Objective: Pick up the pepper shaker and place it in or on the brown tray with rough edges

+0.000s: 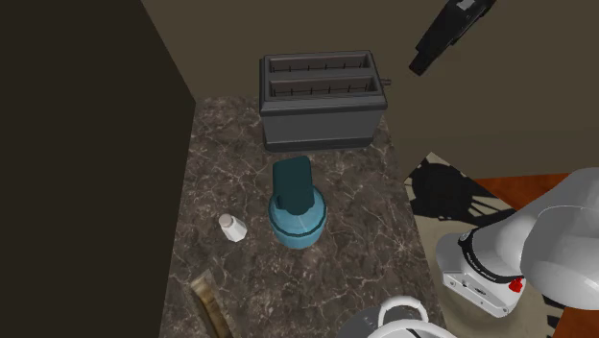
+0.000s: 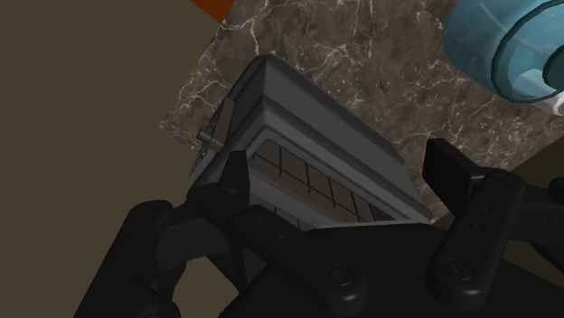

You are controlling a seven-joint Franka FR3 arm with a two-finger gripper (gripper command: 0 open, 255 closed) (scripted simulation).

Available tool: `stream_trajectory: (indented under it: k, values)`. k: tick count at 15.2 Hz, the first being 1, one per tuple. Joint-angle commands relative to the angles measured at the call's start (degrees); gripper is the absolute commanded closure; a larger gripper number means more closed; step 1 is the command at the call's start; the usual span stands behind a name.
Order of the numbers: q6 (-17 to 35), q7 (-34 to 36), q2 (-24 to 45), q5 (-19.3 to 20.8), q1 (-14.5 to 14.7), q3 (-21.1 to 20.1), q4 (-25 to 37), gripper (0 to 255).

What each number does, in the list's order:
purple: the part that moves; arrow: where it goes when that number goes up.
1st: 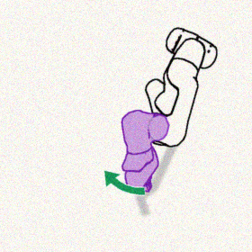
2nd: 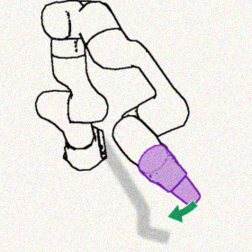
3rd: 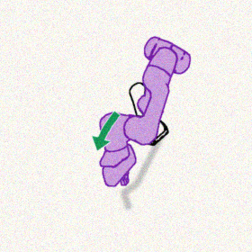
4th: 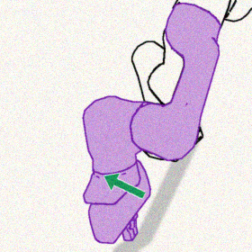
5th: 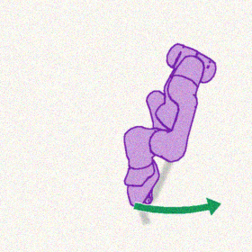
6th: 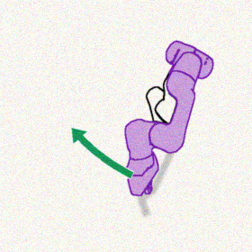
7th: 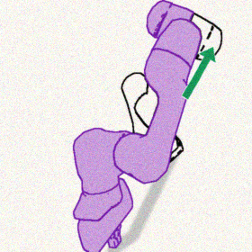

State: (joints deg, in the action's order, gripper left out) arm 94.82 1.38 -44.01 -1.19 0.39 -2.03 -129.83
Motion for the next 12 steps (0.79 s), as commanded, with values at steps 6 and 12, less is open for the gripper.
stream_trajectory:
  k: [6, 12]
  values:
    - [4.6, 6.9, 3.6, -3.2, 1.1, -5.4, -2.2, 0]
    - [10.5, 15.2, 10.2, -6.4, 2.2, -11.8, -2.5, 0]
